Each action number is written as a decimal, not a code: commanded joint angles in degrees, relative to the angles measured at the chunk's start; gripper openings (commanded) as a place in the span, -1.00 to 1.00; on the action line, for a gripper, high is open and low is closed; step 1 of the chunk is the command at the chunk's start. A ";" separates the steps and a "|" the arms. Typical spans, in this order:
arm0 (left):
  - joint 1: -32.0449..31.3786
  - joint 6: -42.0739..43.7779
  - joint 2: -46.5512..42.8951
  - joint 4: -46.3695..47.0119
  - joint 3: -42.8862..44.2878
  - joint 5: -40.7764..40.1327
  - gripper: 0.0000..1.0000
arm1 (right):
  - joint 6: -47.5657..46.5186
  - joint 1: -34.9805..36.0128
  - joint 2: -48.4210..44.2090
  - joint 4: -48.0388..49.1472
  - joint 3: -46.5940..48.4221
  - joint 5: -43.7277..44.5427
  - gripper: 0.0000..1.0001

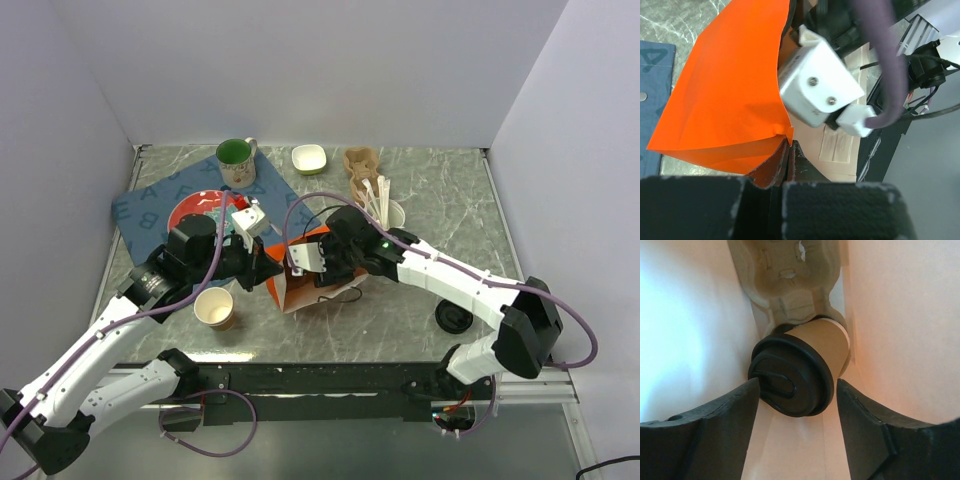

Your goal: Pack the takeout coffee

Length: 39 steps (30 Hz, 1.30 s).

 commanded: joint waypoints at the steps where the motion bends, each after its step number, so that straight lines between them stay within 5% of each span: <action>1: 0.06 -0.74 -0.87 2.60 -0.47 1.86 -0.98 | -0.23 -0.61 2.28 0.92 1.25 0.35 0.46; 11: 0.06 -0.83 -1.13 2.60 -0.64 1.16 -0.98 | -1.11 -0.79 3.60 1.19 1.96 -0.61 0.43; 16: 0.06 -0.65 -1.13 2.08 -0.56 0.81 -0.98 | -1.28 -0.70 3.87 0.49 2.57 -1.05 -0.23; 32: 0.06 0.58 -1.22 0.14 0.41 0.01 -0.98 | -1.02 -0.70 3.96 -3.12 4.07 -2.81 -1.00; 37: 0.06 0.84 -1.31 -0.30 0.50 0.01 -0.98 | -0.50 -0.79 3.96 -3.47 4.42 -2.46 -0.97; 39: 0.06 1.11 -1.31 -0.39 0.41 0.10 -0.98 | -0.32 -0.79 4.04 -2.16 4.16 -1.41 -0.55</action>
